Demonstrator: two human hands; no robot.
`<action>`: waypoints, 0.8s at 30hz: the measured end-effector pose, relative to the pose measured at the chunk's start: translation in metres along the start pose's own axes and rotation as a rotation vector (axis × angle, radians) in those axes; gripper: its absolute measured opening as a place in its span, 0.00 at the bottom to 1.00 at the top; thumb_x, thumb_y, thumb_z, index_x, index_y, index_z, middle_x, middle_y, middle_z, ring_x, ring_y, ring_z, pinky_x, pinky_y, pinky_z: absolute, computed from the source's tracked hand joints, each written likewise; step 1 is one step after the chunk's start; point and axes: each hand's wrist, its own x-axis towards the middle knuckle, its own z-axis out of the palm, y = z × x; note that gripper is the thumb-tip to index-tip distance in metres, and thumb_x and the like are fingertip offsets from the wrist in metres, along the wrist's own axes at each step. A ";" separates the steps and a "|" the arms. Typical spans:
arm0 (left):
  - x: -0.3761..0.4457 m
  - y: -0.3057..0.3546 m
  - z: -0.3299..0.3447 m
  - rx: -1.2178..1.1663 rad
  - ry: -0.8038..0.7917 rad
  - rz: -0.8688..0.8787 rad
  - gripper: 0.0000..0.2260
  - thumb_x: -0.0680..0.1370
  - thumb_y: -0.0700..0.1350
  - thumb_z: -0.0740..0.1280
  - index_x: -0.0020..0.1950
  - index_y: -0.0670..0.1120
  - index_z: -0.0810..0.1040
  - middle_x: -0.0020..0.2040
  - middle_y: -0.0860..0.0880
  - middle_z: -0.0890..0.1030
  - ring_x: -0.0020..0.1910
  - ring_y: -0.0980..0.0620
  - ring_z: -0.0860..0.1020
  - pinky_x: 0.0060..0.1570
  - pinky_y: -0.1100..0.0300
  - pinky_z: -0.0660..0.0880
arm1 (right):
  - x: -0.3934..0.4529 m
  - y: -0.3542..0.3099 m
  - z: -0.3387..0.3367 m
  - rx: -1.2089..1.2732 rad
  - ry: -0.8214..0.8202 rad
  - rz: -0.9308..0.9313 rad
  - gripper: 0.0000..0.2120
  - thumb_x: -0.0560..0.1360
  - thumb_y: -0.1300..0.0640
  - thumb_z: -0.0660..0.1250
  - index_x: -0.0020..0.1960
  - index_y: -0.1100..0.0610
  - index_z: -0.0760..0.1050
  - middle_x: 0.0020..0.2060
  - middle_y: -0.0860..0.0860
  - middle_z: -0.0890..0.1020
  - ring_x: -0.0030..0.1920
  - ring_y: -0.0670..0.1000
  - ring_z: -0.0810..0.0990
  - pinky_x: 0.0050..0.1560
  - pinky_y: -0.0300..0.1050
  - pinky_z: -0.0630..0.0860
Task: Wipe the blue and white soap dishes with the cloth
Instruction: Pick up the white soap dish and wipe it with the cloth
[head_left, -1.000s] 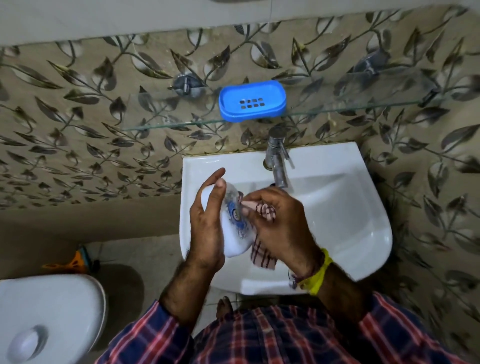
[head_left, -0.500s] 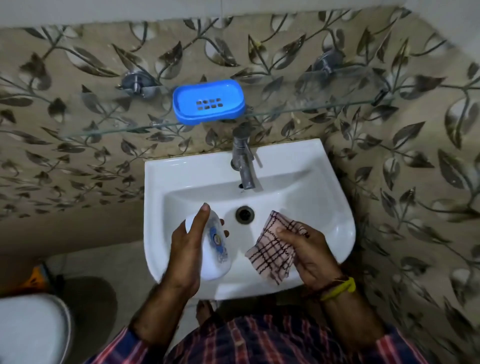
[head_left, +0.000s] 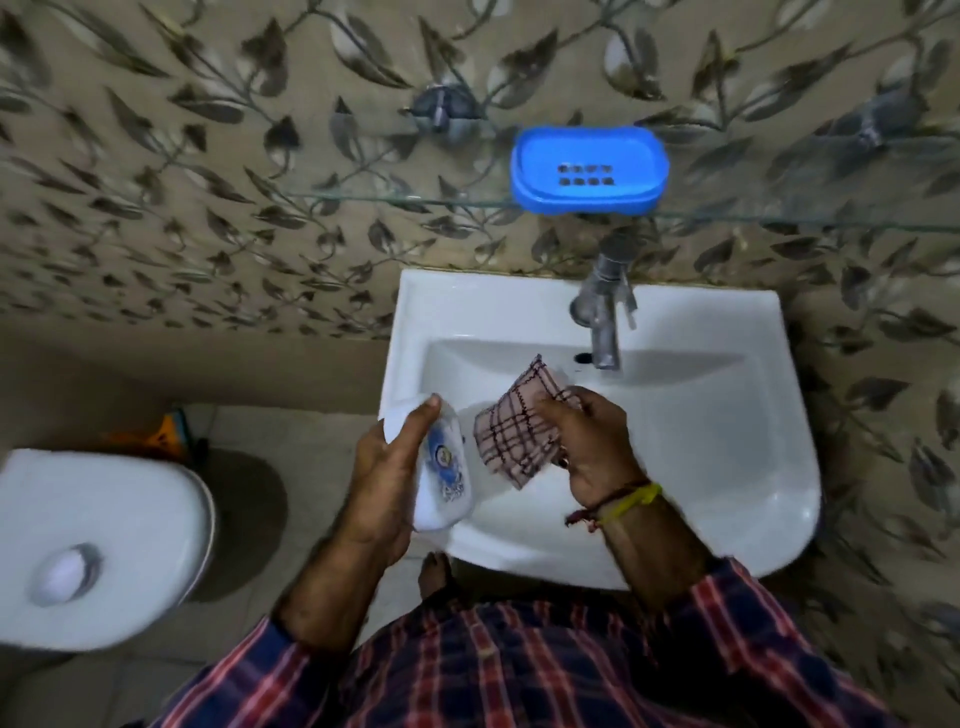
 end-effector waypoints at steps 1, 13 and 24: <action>0.004 0.004 -0.008 -0.023 0.037 0.013 0.08 0.78 0.51 0.71 0.48 0.48 0.87 0.45 0.43 0.88 0.44 0.46 0.87 0.42 0.54 0.83 | 0.008 -0.003 0.017 -0.001 -0.006 0.002 0.05 0.74 0.66 0.72 0.40 0.59 0.81 0.40 0.61 0.83 0.39 0.57 0.81 0.42 0.50 0.78; 0.039 0.046 -0.024 -0.103 0.047 0.100 0.15 0.81 0.43 0.68 0.64 0.35 0.78 0.56 0.34 0.83 0.52 0.41 0.80 0.60 0.40 0.78 | 0.105 -0.039 0.134 0.081 0.055 0.036 0.07 0.77 0.60 0.70 0.52 0.62 0.77 0.41 0.55 0.82 0.40 0.56 0.79 0.41 0.48 0.77; 0.053 0.031 0.004 -0.016 -0.033 0.073 0.14 0.82 0.52 0.67 0.64 0.46 0.79 0.57 0.40 0.86 0.53 0.41 0.86 0.46 0.44 0.84 | 0.033 -0.003 0.057 -0.236 0.193 -0.329 0.11 0.74 0.64 0.74 0.56 0.61 0.81 0.50 0.62 0.84 0.48 0.52 0.80 0.57 0.48 0.77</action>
